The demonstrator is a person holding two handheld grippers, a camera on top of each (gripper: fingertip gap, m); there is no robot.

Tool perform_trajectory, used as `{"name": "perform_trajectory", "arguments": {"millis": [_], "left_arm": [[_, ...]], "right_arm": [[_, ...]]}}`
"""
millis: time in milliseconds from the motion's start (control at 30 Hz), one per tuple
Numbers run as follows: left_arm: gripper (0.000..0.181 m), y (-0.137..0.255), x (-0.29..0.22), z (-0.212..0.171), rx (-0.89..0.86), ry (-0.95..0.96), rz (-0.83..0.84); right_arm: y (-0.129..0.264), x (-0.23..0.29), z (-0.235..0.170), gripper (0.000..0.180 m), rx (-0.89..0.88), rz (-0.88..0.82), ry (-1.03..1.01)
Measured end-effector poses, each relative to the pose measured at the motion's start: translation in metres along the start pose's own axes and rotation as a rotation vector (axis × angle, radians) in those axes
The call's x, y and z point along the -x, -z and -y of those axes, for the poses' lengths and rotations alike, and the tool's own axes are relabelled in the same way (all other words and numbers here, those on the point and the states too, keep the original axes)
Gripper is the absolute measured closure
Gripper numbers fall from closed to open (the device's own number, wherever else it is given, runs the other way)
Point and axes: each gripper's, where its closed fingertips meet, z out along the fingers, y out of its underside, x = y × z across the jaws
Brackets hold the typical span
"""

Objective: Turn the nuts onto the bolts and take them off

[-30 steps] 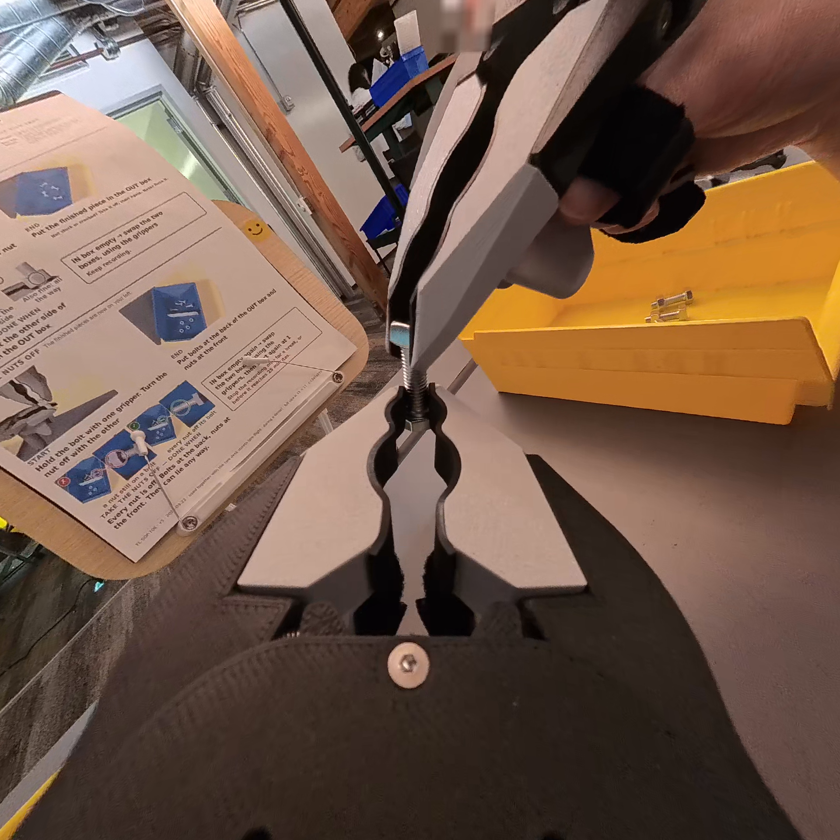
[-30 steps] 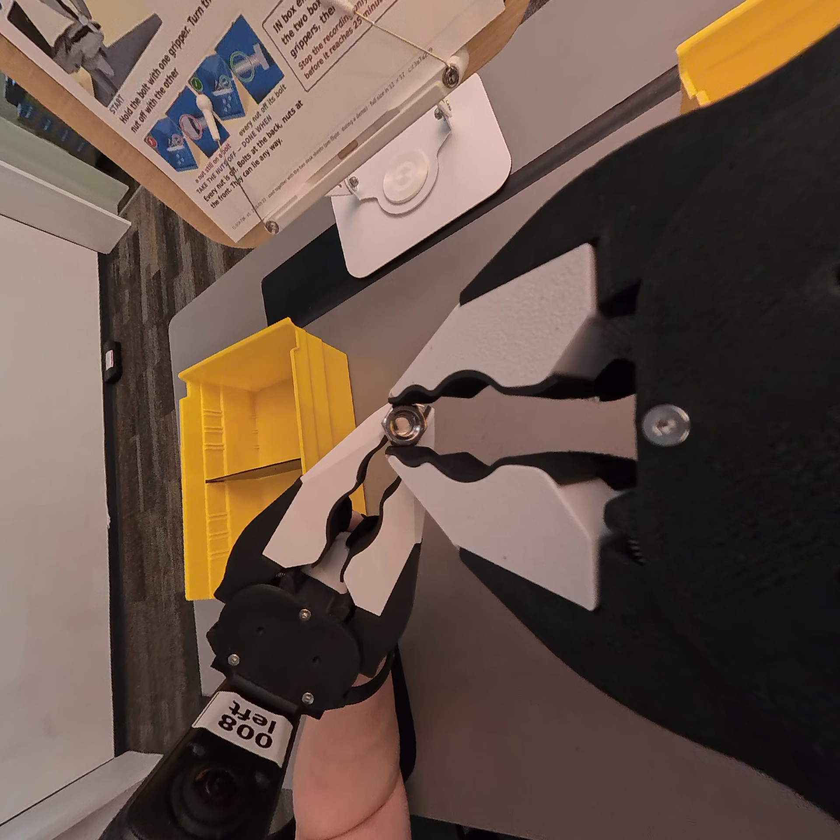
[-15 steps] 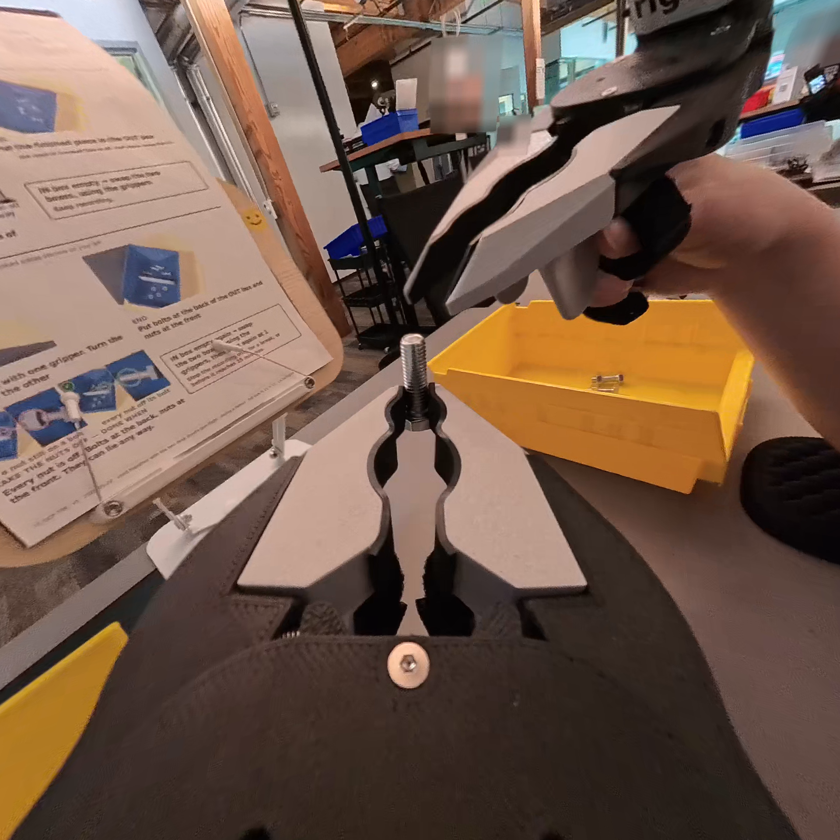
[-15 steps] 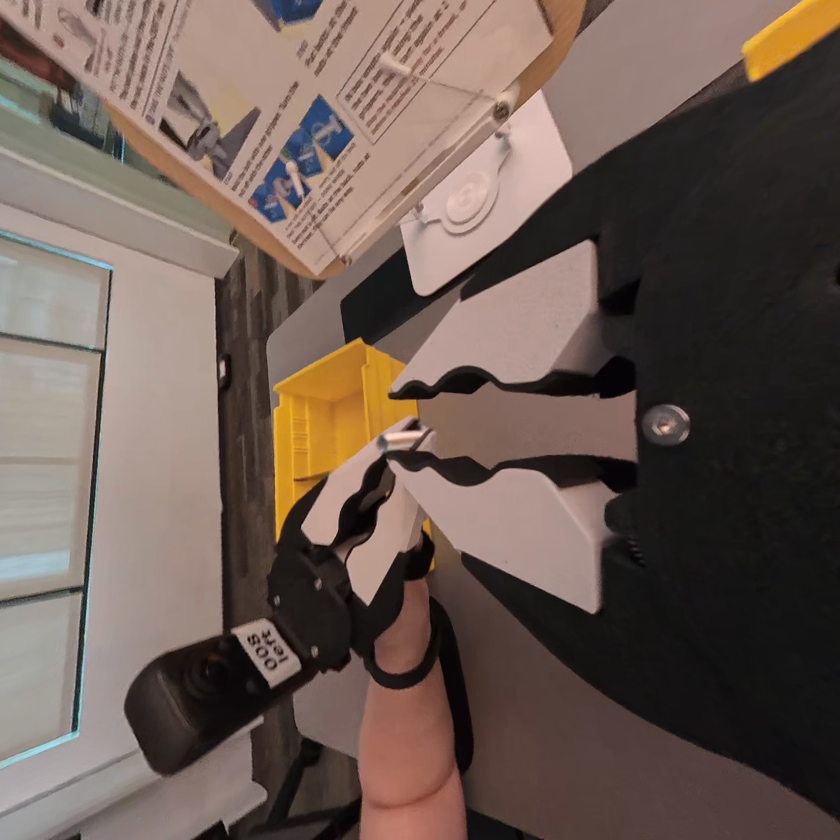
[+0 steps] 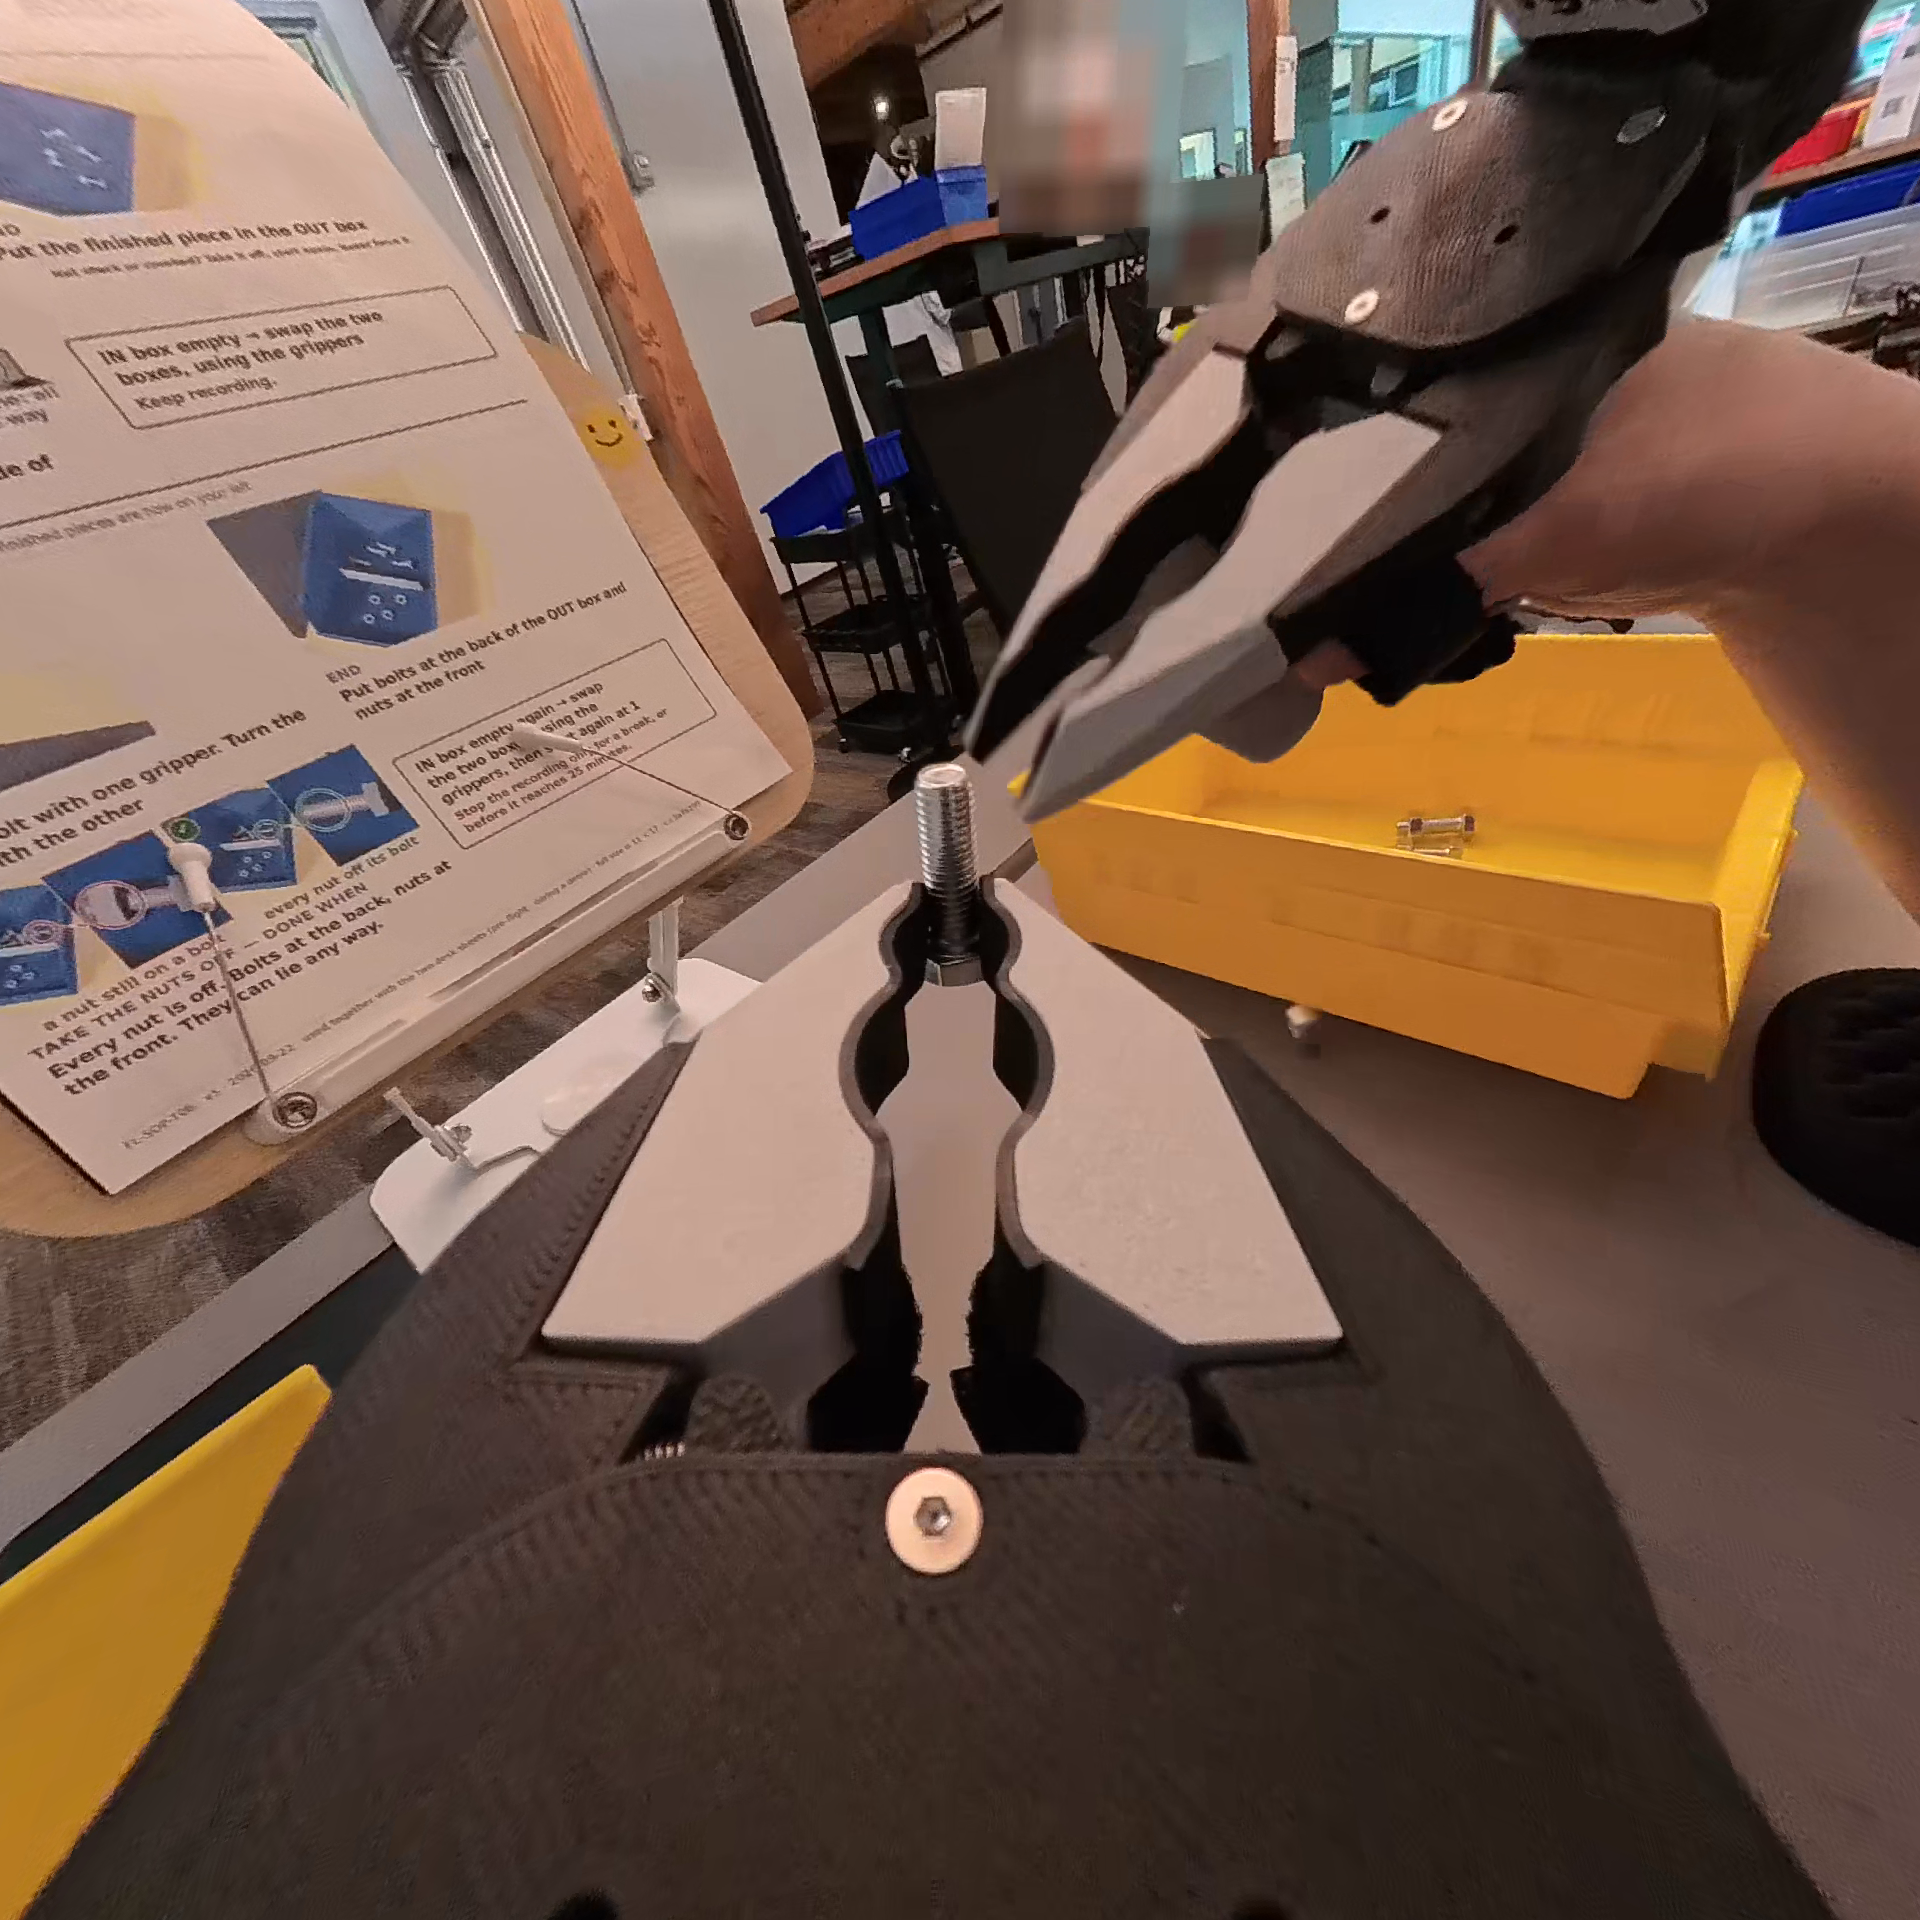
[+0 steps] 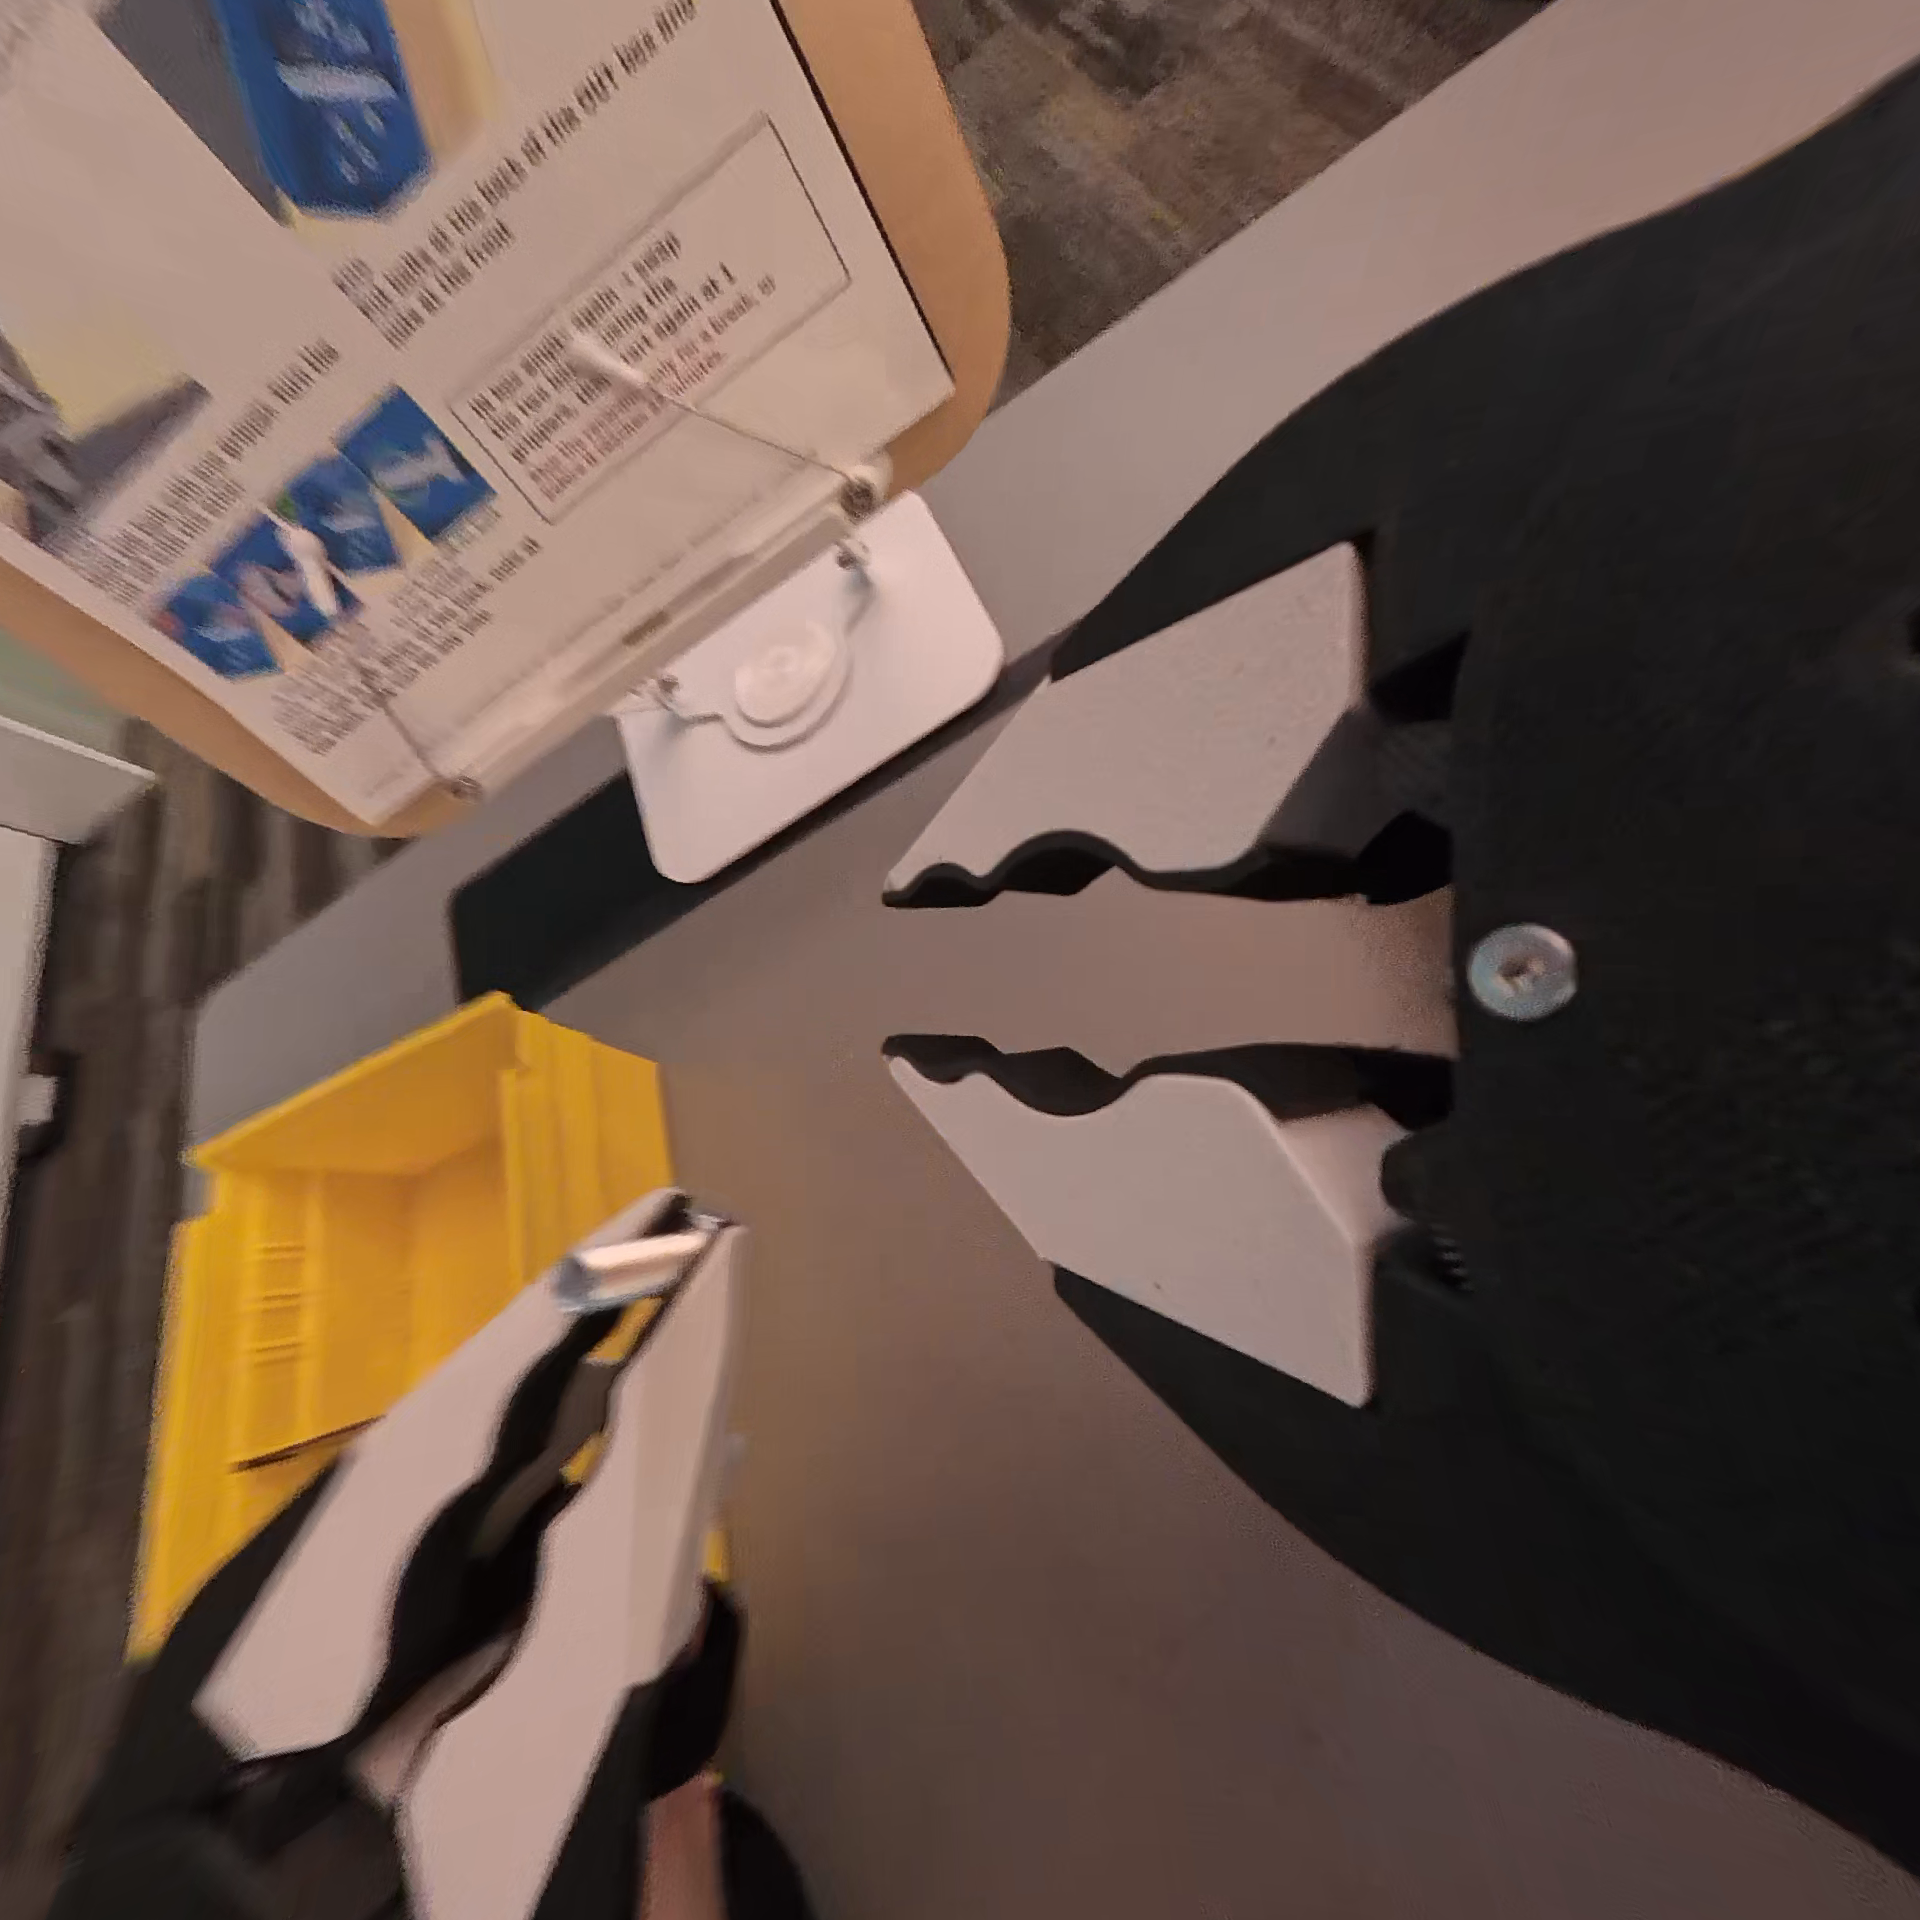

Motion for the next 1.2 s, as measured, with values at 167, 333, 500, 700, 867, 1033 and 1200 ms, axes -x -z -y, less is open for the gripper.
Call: {"name": "perform_trajectory", "arguments": {"millis": [167, 333, 500, 700, 867, 1033, 1200], "left_arm": [[0.173, 0.008, 0.012, 0.009, -0.018, -0.021, 0.037], [0.173, 0.019, 0.024, 0.020, -0.031, -0.034, 0.063], [0.173, 0.022, 0.023, 0.026, -0.036, -0.044, 0.054], [0.173, 0.025, 0.019, 0.035, -0.044, -0.083, 0.042], [0.173, 0.052, 0.029, 0.070, -0.140, -0.087, 0.065], [0.173, 0.072, 0.026, 0.094, -0.212, -0.058, 0.026], [0.174, 0.080, 0.023, 0.104, -0.230, -0.061, 0.009]], "right_arm": [[-0.011, 0.014, -0.087, 0.156, 0.456, 0.114, 0.010], [-0.021, -0.001, -0.159, 0.155, 0.852, -0.001, 0.055], [-0.019, -0.009, -0.191, 0.155, 1.030, -0.072, -0.028], [-0.017, -0.005, -0.205, 0.151, 1.079, -0.005, 0.031], [-0.018, 0.000, -0.209, 0.149, 1.079, 0.160, 0.348], [-0.013, -0.012, -0.214, 0.150, 1.252, 0.309, 0.545], [-0.009, -0.019, -0.225, 0.150, 1.397, 0.374, 0.661]]}}
